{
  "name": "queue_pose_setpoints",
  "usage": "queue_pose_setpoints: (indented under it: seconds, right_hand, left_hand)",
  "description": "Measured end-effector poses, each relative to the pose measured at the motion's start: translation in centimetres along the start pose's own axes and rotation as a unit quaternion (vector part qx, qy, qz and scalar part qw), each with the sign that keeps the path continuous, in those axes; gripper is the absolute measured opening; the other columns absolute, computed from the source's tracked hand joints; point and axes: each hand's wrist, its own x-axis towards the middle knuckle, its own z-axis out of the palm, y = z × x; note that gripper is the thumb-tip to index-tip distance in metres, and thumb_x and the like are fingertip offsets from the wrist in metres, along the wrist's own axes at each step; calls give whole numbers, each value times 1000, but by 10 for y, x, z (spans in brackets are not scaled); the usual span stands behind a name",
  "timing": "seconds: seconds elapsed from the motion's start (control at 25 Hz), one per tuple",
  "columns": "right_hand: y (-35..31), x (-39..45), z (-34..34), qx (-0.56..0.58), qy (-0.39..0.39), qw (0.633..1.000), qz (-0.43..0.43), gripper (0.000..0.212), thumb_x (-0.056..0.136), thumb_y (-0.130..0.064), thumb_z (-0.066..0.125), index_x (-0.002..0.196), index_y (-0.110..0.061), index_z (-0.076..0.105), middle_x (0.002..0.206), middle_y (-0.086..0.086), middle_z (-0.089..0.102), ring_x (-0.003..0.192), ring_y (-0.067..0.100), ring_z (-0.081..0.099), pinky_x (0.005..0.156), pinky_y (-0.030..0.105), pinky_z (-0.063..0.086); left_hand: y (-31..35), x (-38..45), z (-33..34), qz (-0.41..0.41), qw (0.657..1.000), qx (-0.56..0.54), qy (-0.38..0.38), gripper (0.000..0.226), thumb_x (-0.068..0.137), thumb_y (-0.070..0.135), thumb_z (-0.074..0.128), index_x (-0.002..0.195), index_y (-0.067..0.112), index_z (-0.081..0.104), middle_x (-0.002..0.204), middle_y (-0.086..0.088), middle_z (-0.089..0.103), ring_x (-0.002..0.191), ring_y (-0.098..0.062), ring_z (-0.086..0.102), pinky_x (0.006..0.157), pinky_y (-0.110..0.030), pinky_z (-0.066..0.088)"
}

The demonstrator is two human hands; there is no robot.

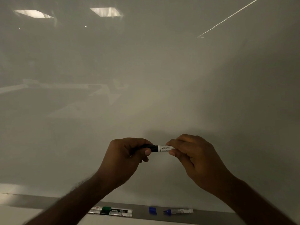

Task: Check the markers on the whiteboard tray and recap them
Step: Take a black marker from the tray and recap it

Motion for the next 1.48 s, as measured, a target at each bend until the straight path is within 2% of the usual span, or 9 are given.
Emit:
queue_pose_setpoints:
  seconds: [0.16, 0.32, 0.48, 0.72, 0.8, 0.96, 1.12, 1.28, 1.48]
  right_hand:
    - [17, -6, 21, 42, -19, 999, 27, 21, 92, -22, 55, 108, -16, 67, 81, -5, 61, 68, 6, 49, 61, 17, 38]
    - [37, -26, 57, 125, -48, 984, 113, 24, 90, -17, 61, 114, -22, 61, 92, -7, 61, 77, 4, 54, 66, 9, 40]
    - [56, -44, 100, 137, -90, 976, 144, 14, 89, -11, 62, 101, -18, 65, 89, 0, 64, 78, 11, 57, 69, 20, 46]
    - [80, -85, 174, 81, -162, 964, 194, 14, 88, -24, 65, 101, -22, 70, 94, -1, 70, 87, 14, 59, 84, 36, 48]
    - [84, -99, 199, 59, -189, 954, 226, 15, 89, -27, 62, 102, -26, 69, 98, -2, 68, 95, 17, 57, 88, 36, 44]
    - [87, -122, 238, 5, -230, 934, 273, 22, 90, -29, 55, 109, -32, 66, 109, -6, 63, 110, 18, 52, 88, 31, 36]
    - [83, -137, 268, -24, -267, 921, 284, 25, 89, -29, 53, 111, -34, 65, 108, -5, 62, 111, 21, 49, 86, 32, 29]
    - [84, -146, 286, -17, -282, 910, 303, 23, 86, -33, 59, 108, -33, 67, 109, -7, 64, 112, 21, 47, 91, 34, 29]
    - [86, -154, 298, -34, -306, 907, 286, 23, 89, -26, 56, 108, -32, 68, 109, -7, 65, 114, 23, 45, 93, 37, 32]
  left_hand:
    - [-22, 4, 5, 12, 998, 45, -54, 19, 82, 15, 70, 90, 32, 73, 71, 10, 71, 68, -8, 64, 62, -18, 50]
    - [-58, -1, 19, -3, 992, 65, -105, 15, 82, 21, 70, 94, 31, 73, 80, 9, 72, 76, -7, 64, 70, -19, 51]
    - [-102, -11, 43, -9, 988, 78, -129, 16, 82, 22, 71, 95, 31, 73, 88, 10, 72, 80, -2, 62, 73, -20, 52]
    - [-177, -38, 90, -50, 968, 153, -195, 15, 85, 29, 65, 99, 29, 71, 96, 8, 66, 84, -4, 57, 73, -21, 48]
    - [-198, -50, 105, -73, 960, 167, -214, 16, 87, 29, 62, 101, 28, 70, 98, 7, 64, 86, -6, 55, 73, -18, 44]
    - [-229, -73, 126, -117, 940, 193, -254, 20, 88, 28, 58, 104, 27, 69, 103, 4, 63, 93, -13, 57, 78, -27, 47]
    - [-252, -92, 136, -135, 922, 223, -286, 22, 84, 25, 57, 103, 28, 69, 103, 2, 64, 96, -18, 57, 79, -30, 46]
    - [-266, -100, 140, -142, 910, 247, -302, 21, 85, 30, 58, 103, 30, 68, 104, 4, 63, 96, -17, 57, 78, -30, 47]
    - [-279, -106, 139, -117, 901, 258, -329, 26, 83, 41, 61, 104, 26, 68, 106, 3, 63, 98, -16, 56, 81, -33, 49]
